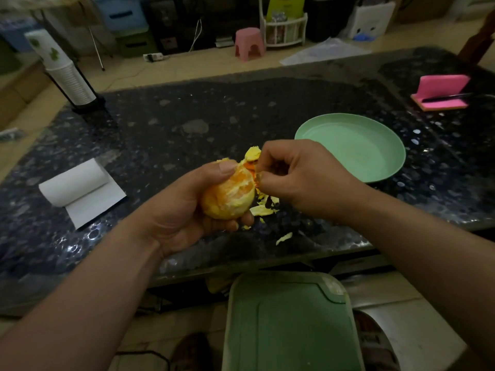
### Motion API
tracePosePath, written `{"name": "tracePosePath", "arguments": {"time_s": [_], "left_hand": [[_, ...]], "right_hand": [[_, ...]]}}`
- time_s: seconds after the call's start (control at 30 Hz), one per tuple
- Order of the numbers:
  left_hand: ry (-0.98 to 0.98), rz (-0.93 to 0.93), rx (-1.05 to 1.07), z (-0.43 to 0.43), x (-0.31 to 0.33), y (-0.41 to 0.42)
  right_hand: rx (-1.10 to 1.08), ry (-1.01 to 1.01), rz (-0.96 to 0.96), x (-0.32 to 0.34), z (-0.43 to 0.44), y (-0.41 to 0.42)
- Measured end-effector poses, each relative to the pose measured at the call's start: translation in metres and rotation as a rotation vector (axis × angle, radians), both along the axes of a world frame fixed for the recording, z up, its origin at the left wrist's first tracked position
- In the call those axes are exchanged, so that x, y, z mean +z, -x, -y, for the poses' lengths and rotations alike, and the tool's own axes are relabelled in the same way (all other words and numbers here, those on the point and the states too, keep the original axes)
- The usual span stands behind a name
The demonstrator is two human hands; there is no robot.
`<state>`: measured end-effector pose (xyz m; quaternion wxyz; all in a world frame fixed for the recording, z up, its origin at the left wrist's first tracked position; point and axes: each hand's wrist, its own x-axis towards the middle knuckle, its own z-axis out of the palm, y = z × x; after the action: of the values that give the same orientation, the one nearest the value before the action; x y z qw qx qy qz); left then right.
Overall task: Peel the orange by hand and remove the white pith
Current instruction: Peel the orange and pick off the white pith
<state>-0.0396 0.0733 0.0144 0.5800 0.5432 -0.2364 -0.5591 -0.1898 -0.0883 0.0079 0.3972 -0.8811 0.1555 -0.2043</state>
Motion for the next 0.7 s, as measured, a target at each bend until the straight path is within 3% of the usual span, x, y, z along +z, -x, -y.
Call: {"name": "tracePosePath", "arguments": {"time_s": [0.33,0.7], "left_hand": [[-0.003,-0.267,0.328,0.018,-0.006,0.01],[-0.063,-0.303,0.56,0.032,-0.017,0.011]], "right_hand": [[-0.228,0.082,-0.187,-0.013,0.011,-0.012],[-0.245,0.265,-0.395,-0.037,0.008,-0.029]]}}
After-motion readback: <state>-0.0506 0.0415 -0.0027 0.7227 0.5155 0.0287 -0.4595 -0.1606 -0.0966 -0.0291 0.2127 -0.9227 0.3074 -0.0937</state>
